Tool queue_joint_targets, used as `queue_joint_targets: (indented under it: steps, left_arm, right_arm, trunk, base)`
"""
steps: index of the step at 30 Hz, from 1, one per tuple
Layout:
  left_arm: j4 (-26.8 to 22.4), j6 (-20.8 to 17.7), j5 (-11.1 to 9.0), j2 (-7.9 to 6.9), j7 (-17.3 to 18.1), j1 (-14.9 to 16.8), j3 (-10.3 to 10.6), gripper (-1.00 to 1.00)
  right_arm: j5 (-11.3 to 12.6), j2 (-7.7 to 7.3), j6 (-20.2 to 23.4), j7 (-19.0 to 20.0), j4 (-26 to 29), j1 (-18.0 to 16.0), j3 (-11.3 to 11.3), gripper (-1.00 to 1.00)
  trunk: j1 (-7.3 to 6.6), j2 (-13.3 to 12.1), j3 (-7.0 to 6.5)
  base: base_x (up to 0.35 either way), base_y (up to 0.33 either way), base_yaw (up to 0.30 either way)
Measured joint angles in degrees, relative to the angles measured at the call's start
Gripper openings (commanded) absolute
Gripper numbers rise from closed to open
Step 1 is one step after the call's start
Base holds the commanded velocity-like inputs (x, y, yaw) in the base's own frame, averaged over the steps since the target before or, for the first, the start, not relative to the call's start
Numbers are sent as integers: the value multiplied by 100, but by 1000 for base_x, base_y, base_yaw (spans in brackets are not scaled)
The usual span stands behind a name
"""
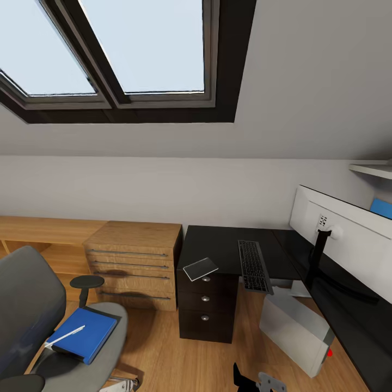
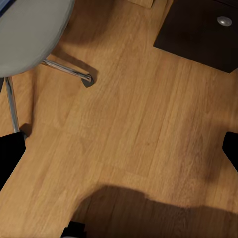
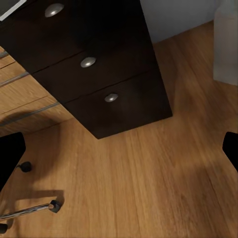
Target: In the bedroom, organize the workspace by keeping the computer under the desk, ensuring the monitor is on the desk, placing the keyboard on the desk next to the monitor, placing the mouse on the desk next to the keyboard, moving the folder from the swivel chair onto the desk next to the mouse, stacking the notebook on top of the folder with the pen on top of the notebook, and positioning the swivel chair next to the desk.
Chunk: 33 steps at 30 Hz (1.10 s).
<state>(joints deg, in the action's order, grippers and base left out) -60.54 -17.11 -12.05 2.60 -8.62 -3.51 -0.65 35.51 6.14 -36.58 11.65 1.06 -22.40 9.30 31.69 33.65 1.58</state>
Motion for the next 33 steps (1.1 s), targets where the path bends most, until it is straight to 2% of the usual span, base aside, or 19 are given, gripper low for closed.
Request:
queue_joint_targets:
  steps: [4,11,17,24,29,33]
  left_arm:
    - [93,5,2,1,0,0,10,100]
    - [283,10,17,21,2,1,22,100]
    - [286,12,17,22,2,0,24,100]
    - [286,12,18,22,2,0,25,100]
    - [286,9,18,26,2,0,25,100]
    - [286,10,18,27,2,0,24,100]
  right_arm:
    - [-5,0,-49,0,-3,-3,1,100]
    - [-14,8,-316,10,-9,-3,1,100]
    - [-18,9,-322,10,-9,-1,6,100]
    - [-32,21,-323,24,-16,-1,13,100]
    - [-383,10,-331,27,-18,-3,93,100]
    - [-461,6,-331,24,-18,-4,97,100]
  trunk:
    - [0,0,0]
    - [0,0,0]
    - [0,0,0]
    - [0,0,0]
    - [0,0,0]
    - [0,0,0]
  base:
    - [0,0,-64]
    - [0,0,-244]
    - [0,0,-236]
    - [0,0,-54]
    - [0,0,-4]
    - [0,0,0]
